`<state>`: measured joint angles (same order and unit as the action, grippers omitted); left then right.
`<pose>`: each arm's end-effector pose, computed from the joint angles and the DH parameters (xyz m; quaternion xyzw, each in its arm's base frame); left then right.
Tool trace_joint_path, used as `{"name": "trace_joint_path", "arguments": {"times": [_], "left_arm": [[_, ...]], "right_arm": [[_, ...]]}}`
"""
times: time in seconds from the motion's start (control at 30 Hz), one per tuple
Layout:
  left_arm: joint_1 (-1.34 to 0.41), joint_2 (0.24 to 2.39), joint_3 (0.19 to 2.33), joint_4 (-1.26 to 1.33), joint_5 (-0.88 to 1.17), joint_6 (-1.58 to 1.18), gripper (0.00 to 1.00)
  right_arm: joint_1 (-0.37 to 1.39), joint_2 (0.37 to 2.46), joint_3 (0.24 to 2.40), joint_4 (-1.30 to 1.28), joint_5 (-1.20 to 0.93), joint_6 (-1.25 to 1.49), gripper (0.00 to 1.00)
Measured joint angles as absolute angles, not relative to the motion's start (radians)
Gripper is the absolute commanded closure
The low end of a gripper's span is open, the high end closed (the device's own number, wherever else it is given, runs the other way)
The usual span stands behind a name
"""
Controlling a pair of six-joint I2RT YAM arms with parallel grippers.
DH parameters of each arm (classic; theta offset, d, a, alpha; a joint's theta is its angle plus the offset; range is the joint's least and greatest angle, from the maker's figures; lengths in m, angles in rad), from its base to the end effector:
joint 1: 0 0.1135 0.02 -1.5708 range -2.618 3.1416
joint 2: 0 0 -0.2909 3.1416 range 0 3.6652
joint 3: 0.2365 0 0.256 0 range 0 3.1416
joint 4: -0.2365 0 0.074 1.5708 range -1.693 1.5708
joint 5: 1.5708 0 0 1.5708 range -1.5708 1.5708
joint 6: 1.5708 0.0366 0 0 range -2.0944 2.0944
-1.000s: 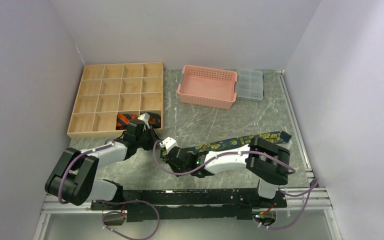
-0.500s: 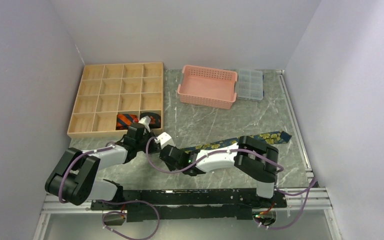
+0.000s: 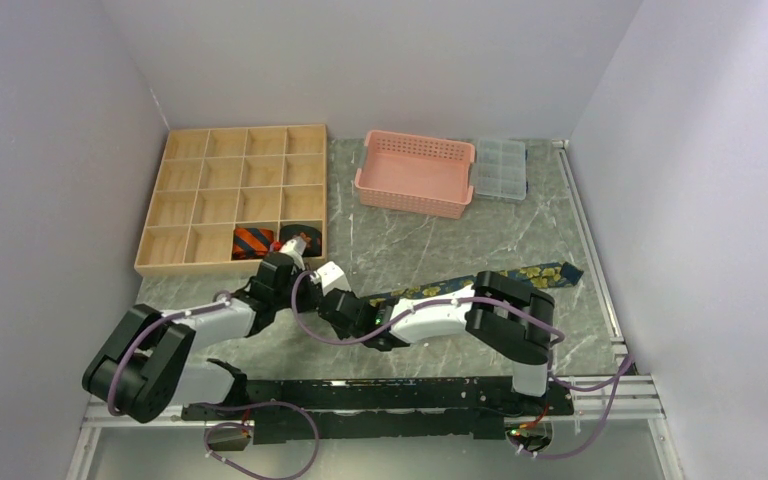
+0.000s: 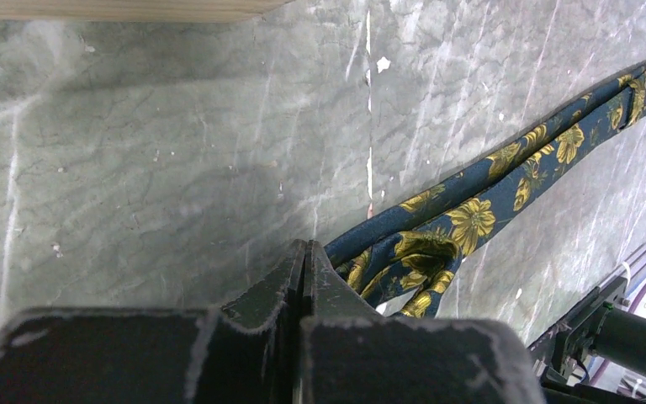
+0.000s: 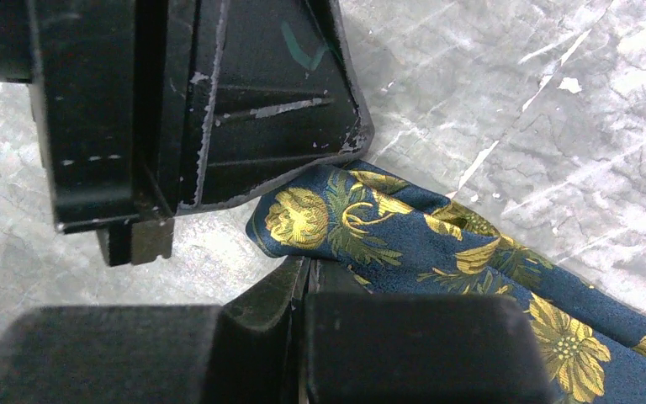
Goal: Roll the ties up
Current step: Roll the tie at the center of the board.
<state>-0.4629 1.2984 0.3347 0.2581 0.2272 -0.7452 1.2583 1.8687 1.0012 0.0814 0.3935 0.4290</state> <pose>0.1900 -0.1040 0.1524 -0.0798 0.8997 -0.3213 0.2844 0.1327 0.3651 0.1643 -0.2967 0.8595 0.1601 0.3842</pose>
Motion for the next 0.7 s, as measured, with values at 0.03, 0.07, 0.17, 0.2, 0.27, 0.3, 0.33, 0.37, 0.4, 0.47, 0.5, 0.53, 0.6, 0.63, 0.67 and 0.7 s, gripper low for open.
{"name": "trace_joint_path", "arguments": {"times": [0.03,0.07,0.17,0.2,0.27,0.3,0.33,0.37,0.4,0.47,0.5,0.53,0.6,0.63,0.67,0.7], "left_arm": [[-0.466,1.290,0.333,0.255,0.221,-0.746,0.94],[-0.467,1.284,0.331,0.251,0.216,-0.746,0.93],[-0.472,1.258,0.331,0.221,0.200,-0.746,0.90],[-0.473,1.245,0.331,0.202,0.192,-0.745,0.88],[-0.476,1.224,0.333,0.170,0.181,-0.744,0.83],[-0.476,1.208,0.338,0.141,0.170,-0.743,0.80],[-0.476,1.197,0.342,0.125,0.162,-0.740,0.77],[-0.476,1.187,0.349,0.106,0.155,-0.738,0.75],[-0.477,1.173,0.358,0.083,0.146,-0.735,0.73],[-0.477,1.146,0.375,0.050,0.128,-0.727,0.70],[-0.477,1.129,0.384,0.028,0.118,-0.725,0.68],[-0.477,1.114,0.391,0.012,0.110,-0.722,0.67],[-0.477,1.067,0.399,-0.027,0.088,-0.722,0.65],[-0.477,1.049,0.399,-0.038,0.081,-0.723,0.64],[-0.477,1.026,0.399,-0.054,0.072,-0.725,0.64],[-0.477,1.002,0.398,-0.068,0.064,-0.727,0.63]], "right_arm": [[1.258,1.869,1.001,0.081,0.393,0.429,1.00],[1.258,1.868,1.001,0.081,0.393,0.429,1.00],[1.258,1.842,0.968,0.092,0.383,0.426,1.00],[1.258,1.820,0.945,0.090,0.379,0.426,0.98],[1.258,1.763,0.901,0.073,0.364,0.425,0.85],[1.258,1.729,0.884,0.062,0.356,0.423,0.81],[1.258,1.703,0.875,0.052,0.352,0.423,0.76],[1.258,1.674,0.868,0.042,0.343,0.419,0.72],[1.258,1.645,0.865,0.031,0.334,0.419,0.71],[1.254,1.594,0.865,0.021,0.323,0.419,0.68],[1.249,1.574,0.865,0.015,0.310,0.422,0.67],[1.237,1.555,0.865,0.009,0.292,0.429,0.67],[1.188,1.530,0.865,0.001,0.239,0.449,0.67],[1.161,1.524,0.865,0.001,0.217,0.458,0.67],[1.125,1.522,0.865,0.001,0.187,0.472,0.67],[1.095,1.522,0.865,0.002,0.158,0.484,0.67]]}}
